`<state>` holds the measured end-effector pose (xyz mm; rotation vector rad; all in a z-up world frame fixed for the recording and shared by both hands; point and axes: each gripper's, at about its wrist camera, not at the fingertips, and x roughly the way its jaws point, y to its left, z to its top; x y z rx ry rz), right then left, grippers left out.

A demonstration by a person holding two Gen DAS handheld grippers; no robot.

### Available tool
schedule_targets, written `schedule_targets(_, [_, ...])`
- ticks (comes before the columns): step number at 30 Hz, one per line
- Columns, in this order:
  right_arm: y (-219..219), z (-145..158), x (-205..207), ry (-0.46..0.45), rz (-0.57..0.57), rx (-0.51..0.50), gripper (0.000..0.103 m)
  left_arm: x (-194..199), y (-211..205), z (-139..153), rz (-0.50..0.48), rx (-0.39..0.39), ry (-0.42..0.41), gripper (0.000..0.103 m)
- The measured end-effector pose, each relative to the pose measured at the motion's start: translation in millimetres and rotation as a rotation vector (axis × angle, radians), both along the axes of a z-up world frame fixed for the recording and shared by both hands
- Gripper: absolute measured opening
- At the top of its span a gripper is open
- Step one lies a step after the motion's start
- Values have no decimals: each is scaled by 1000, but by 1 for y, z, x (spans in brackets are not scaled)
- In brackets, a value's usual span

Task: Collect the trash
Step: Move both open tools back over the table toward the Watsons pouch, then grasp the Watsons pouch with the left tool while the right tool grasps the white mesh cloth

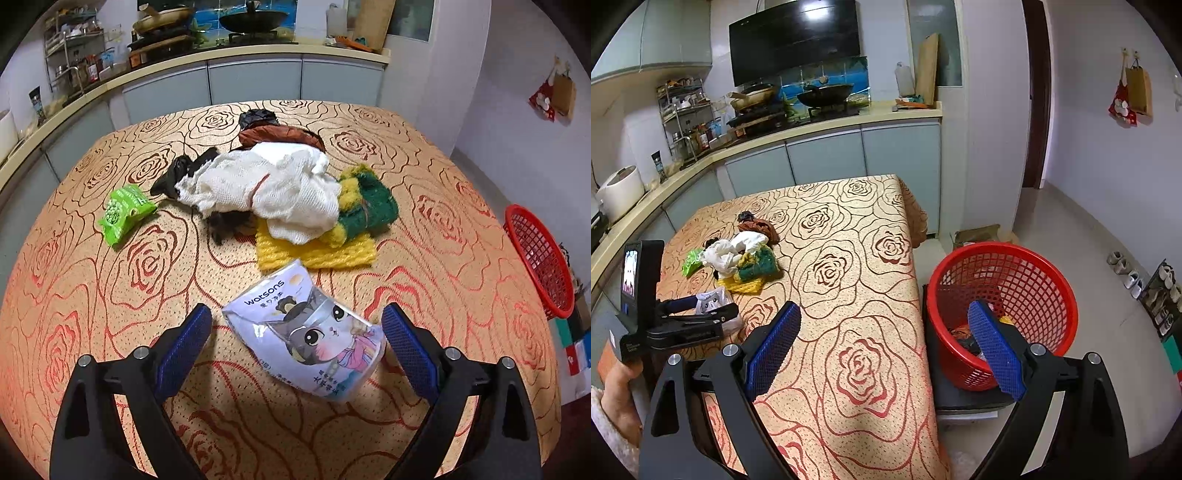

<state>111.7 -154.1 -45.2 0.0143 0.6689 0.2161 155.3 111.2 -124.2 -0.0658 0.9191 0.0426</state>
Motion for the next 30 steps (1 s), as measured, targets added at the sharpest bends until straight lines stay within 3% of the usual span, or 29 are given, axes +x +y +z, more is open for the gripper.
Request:
schedule_targets(8, [21, 2, 9, -2, 41, -17, 89, -19, 18, -1, -15, -32, -17, 65])
schedule_targets(11, [28, -1, 14, 13, 59, -8, 89, -32, 29, 1, -13, -39, -23, 53])
schedule_targets(12, [32, -3, 17, 22, 68, -1, 89, -37, 32, 2, -17, -46, -27, 38])
schedule_targets(15, [46, -6, 24, 39, 94, 12, 89, -45, 37, 5, -10, -38, -34, 33])
schedule_targets(30, [164, -19, 62, 14, 289, -54, 89, -82, 81, 36, 118, -3, -142, 26])
